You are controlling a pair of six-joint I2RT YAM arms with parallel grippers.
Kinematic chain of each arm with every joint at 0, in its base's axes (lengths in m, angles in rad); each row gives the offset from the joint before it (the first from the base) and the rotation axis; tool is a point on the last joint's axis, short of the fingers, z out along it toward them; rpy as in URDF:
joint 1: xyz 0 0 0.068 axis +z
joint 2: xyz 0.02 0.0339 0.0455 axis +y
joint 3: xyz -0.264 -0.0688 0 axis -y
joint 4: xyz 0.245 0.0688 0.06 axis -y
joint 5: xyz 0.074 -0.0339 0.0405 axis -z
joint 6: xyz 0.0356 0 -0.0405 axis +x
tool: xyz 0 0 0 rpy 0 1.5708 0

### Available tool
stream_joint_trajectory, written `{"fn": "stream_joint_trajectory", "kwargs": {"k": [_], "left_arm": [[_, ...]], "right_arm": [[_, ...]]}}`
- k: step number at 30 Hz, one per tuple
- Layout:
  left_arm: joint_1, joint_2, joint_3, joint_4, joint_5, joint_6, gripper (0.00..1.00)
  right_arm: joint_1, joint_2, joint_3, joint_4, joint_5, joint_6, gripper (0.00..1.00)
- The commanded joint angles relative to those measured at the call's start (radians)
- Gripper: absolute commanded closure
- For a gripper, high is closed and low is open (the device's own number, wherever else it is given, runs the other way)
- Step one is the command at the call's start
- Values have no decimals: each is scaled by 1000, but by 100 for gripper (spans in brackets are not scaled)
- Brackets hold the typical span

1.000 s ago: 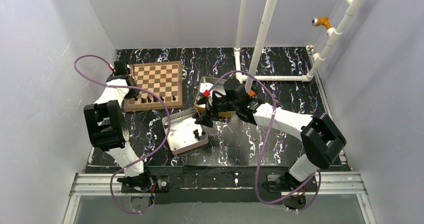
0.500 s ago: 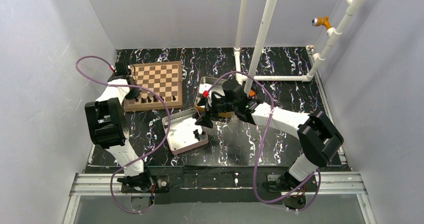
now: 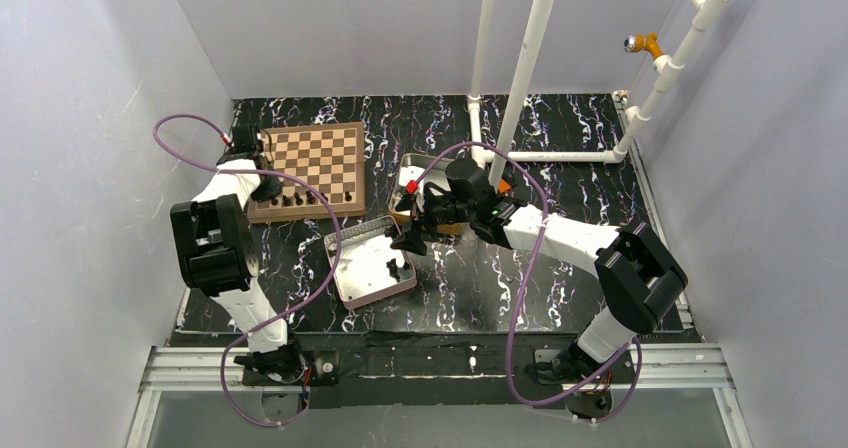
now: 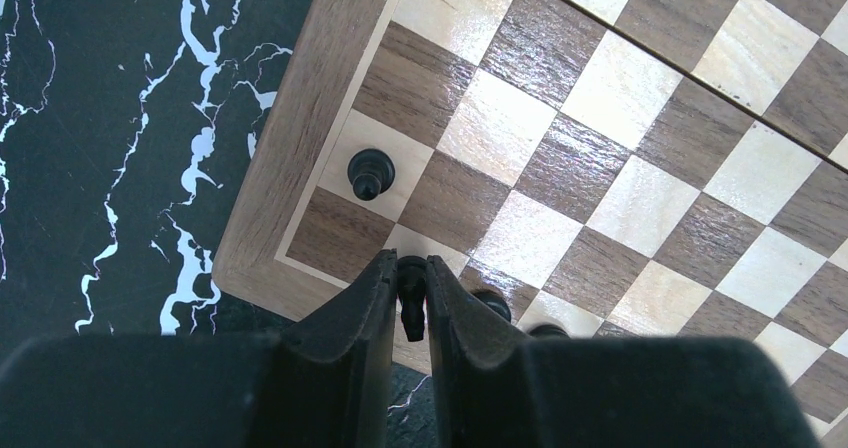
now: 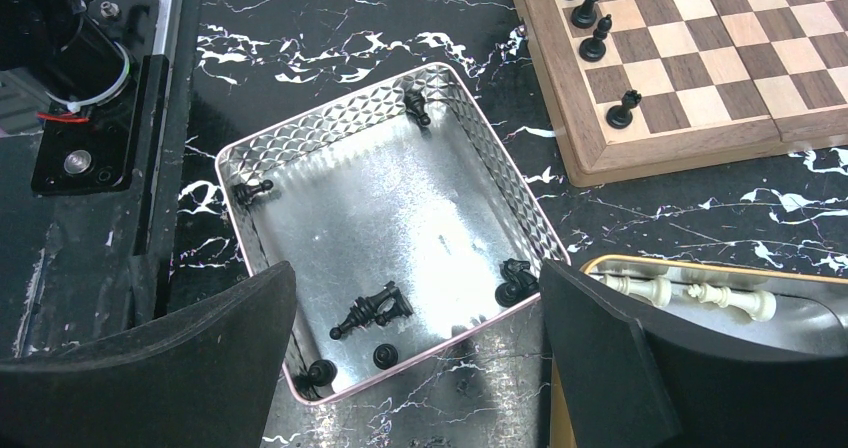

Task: Set up the chess pieces on the board

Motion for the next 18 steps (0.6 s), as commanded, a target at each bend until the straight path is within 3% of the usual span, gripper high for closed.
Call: {"fn": "stream_joint_trajectory", "kwargs": {"k": [1, 12, 18], "left_arm": [[5, -14, -8, -5, -16, 1, 83], [5, -57, 15, -43, -41, 2, 70], [5, -171, 20, -139, -92, 0, 47]], "right_arm": [[-3, -5, 15, 16, -9, -14, 2], [-3, -10, 17, 15, -30, -22, 2], [-3, -11, 27, -22, -97, -91, 2]]}}
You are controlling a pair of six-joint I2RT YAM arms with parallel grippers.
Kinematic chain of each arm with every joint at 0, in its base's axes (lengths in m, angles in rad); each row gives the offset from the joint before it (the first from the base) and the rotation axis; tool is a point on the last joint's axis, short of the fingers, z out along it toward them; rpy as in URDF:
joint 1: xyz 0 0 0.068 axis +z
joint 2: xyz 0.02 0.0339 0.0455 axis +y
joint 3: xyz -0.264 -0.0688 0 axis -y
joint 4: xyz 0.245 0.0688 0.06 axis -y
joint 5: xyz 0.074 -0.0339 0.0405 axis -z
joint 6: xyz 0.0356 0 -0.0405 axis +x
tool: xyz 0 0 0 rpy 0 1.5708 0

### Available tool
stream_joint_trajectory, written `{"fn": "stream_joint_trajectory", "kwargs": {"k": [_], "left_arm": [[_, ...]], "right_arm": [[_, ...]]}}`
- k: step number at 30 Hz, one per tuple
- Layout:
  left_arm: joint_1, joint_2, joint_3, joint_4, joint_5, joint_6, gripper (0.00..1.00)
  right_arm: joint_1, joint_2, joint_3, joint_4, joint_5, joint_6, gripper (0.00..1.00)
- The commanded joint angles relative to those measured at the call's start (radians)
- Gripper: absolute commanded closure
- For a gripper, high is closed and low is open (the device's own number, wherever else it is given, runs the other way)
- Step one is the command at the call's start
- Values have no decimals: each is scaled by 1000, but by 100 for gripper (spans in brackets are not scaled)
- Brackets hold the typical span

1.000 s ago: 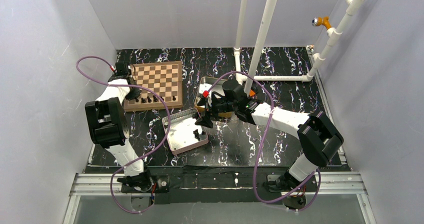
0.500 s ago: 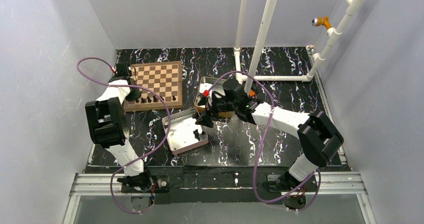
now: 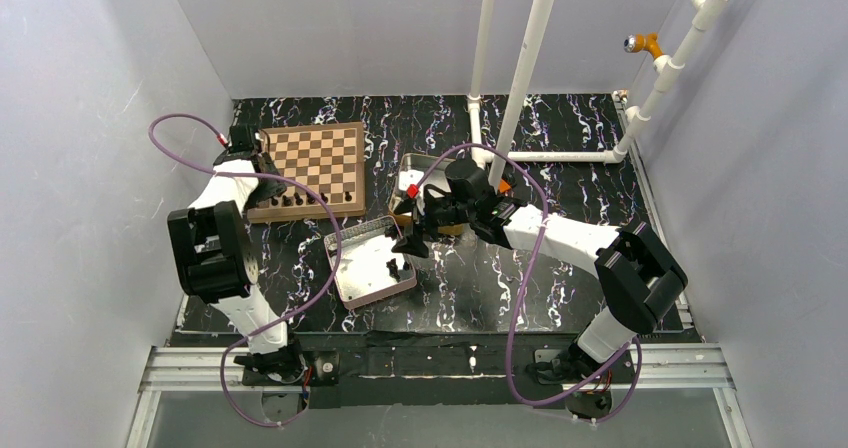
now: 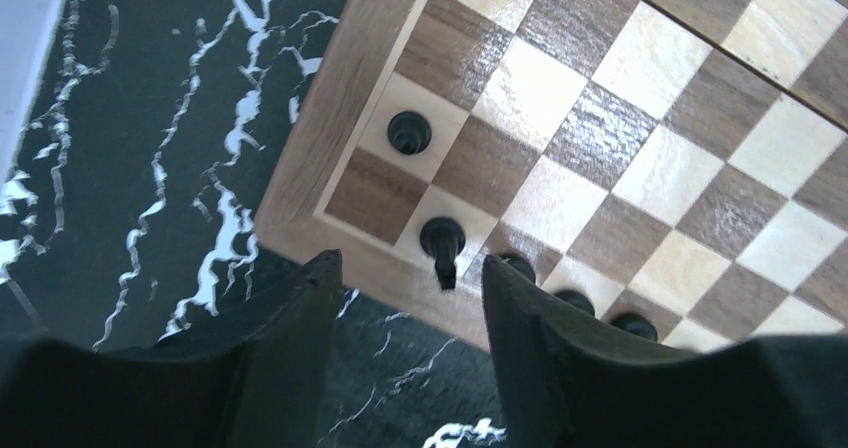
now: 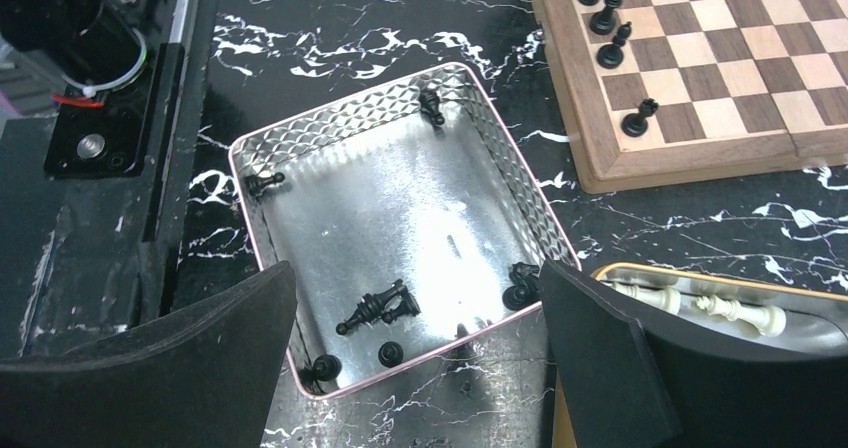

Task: Set up the chess pieces on the board

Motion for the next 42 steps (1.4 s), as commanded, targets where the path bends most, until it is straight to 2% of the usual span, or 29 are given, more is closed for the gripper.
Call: {"fn": "stream_joint_trajectory", "kwargs": {"k": [1, 6, 10, 13, 16, 19, 25, 29, 34, 35, 38, 40, 42], "left_arm": [[4, -173, 17, -111, -63, -1, 41], [7, -337, -17, -195, -26, 3, 3], [12, -456, -49, -260, 82, -9, 2], [12, -544, -75, -292, 196, -13, 2], [8, -623, -117, -308, 374, -59, 2], [-16, -687, -166, -327, 463, -100, 2], [-176, -774, -193, -449, 477, -11, 3], [-300, -806, -234, -459, 507, -15, 7], [-414, -799, -309, -361, 547, -168, 17], [-438, -793, -330, -329, 543, -213, 22], [-494, -770, -402, -209, 537, -370, 32], [-550, -743, -439, -135, 506, -454, 43], [-592, -701, -442, -111, 451, -501, 45]], "right_arm": [[-3, -11, 30, -27, -78, -84, 2], [-3, -9, 58, -123, -146, -219, 2], [-3, 1, 88, -196, -173, -301, 2], [-3, 4, 97, -212, -183, -301, 1], [-3, 1, 96, -210, -190, -274, 2], [-3, -4, 93, -213, -202, -261, 1], [-3, -15, 81, -232, -230, -265, 2], [-7, -19, 89, -276, -236, -275, 1], [-47, -30, 117, -389, -274, -309, 2], [-52, -33, 118, -400, -273, -314, 1], [-57, -43, 110, -404, -274, -309, 2], [-58, -48, 98, -375, -275, -283, 2], [-57, -52, 91, -350, -273, -258, 2]]}}
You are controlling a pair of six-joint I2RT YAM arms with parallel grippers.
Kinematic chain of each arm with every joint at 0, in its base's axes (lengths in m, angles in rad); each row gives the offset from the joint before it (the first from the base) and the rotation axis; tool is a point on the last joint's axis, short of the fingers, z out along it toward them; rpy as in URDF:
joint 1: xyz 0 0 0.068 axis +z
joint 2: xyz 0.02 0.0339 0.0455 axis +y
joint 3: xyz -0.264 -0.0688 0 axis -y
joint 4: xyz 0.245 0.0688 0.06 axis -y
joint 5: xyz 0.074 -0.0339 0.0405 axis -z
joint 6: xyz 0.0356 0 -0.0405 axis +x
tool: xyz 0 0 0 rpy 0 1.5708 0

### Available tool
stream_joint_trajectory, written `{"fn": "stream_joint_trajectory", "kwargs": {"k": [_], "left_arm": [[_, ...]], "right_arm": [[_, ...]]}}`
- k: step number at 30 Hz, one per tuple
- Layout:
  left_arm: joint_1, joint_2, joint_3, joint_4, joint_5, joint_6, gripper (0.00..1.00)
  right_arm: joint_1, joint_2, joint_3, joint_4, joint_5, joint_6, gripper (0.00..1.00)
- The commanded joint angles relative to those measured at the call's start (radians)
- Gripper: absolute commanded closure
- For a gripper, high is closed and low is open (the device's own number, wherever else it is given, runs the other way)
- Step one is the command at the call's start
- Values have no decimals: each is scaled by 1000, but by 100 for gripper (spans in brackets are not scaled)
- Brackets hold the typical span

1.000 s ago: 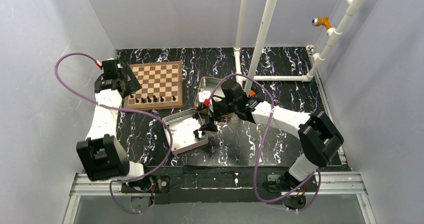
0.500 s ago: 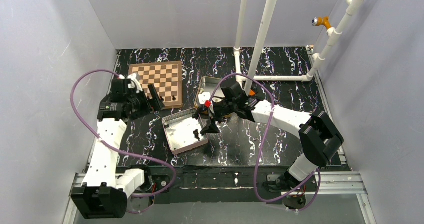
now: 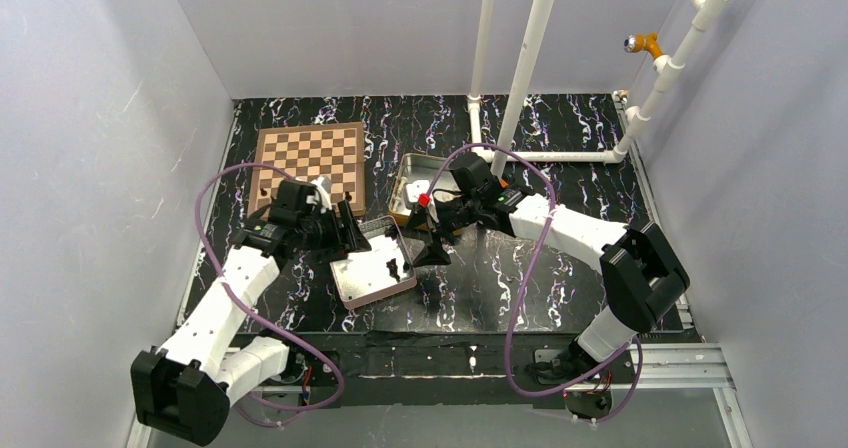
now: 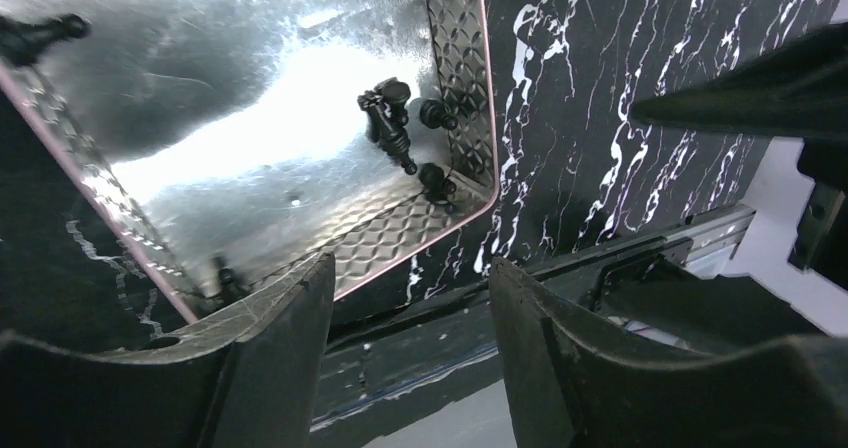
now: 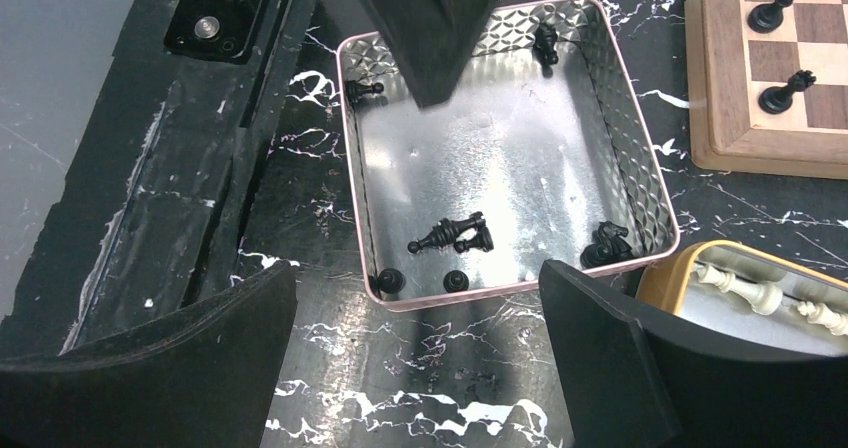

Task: Set up the chess pieces on the board

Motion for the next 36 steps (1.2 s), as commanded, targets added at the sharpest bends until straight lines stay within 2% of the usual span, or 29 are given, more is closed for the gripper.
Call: {"fn": "stream_joint_trajectory", "kwargs": {"k": [1, 4, 8, 24, 27, 36], "left_arm": [[-85, 68, -16, 126, -85, -183, 45], [-114, 138, -5, 144, -149, -235, 56], [-141, 249, 13, 137, -184, -302, 64], [-229, 481, 95, 101, -233, -390, 65], [-236, 504, 116, 63, -258, -396, 73], [-248, 566, 148, 40, -260, -392, 75]], "right_arm": [[2, -54, 19, 28, -29, 32, 2], [2, -57, 10, 36, -23, 37, 2], [2, -56, 2, 61, -21, 57, 2], [2, -50, -17, 118, -7, 93, 2], [2, -49, -20, 121, -8, 94, 2], [2, -48, -25, 123, -7, 102, 2]]}}
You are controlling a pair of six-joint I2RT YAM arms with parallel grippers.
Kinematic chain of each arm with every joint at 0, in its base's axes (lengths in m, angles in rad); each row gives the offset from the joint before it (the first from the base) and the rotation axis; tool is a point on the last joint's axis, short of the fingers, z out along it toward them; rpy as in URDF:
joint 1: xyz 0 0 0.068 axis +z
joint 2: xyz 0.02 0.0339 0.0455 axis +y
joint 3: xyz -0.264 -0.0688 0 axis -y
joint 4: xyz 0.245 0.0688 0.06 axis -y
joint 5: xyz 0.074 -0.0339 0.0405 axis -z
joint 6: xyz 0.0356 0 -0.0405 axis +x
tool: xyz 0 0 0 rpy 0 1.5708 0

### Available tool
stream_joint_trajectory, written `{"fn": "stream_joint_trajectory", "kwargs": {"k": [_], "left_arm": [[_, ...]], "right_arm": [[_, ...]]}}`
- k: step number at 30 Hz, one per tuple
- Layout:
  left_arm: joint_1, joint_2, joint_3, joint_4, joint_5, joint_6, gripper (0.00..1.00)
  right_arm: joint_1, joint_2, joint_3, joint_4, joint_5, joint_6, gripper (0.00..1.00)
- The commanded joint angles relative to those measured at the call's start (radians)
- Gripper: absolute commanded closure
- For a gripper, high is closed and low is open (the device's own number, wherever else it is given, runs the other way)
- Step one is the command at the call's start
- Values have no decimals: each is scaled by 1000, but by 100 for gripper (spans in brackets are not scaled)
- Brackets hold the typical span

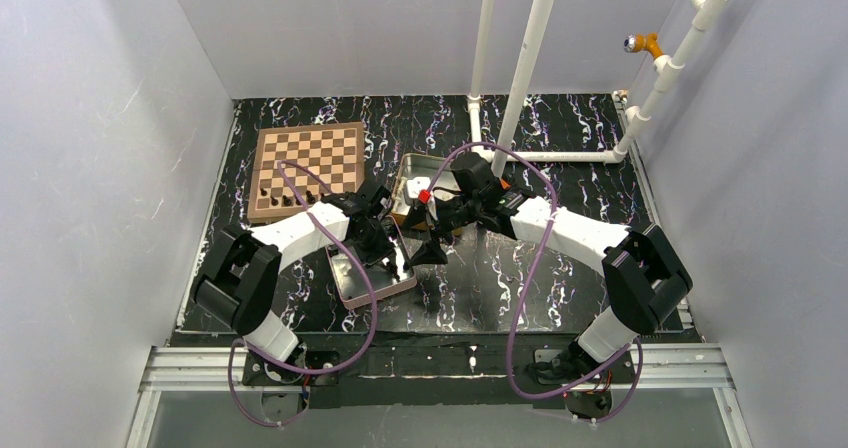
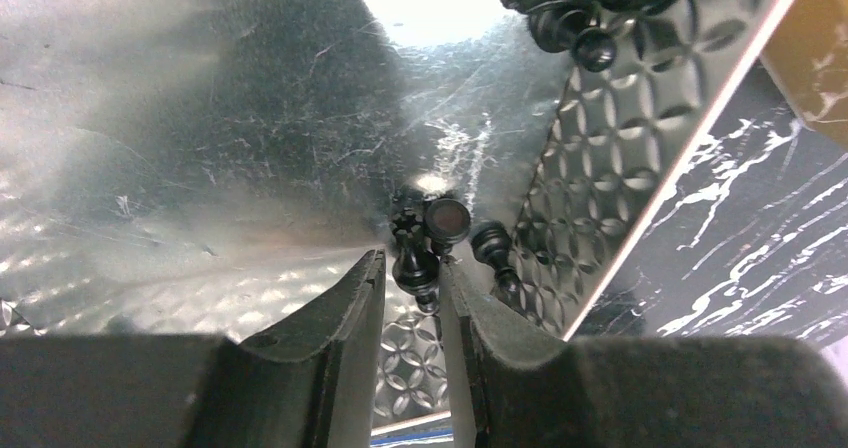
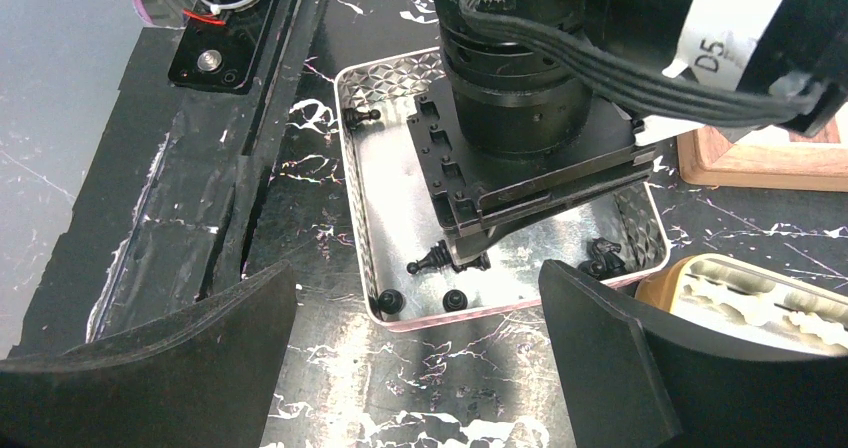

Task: Set up the chess pieces on the board

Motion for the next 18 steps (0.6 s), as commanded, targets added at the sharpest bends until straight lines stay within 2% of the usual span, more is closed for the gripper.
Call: {"fn": "stream_joint_trajectory", "kwargs": {"k": [1, 7, 18], "left_arm": [[-10, 19, 29, -50, -27, -6, 75], [-16, 37, 31, -51, -29, -11, 81], [-20, 71, 45, -73, -56, 30, 79]], "right_arm": [[1, -33, -6, 33, -5, 14, 2], [1, -33, -8, 33, -4, 15, 2], [1, -39, -13, 33, -6, 21, 2]]}}
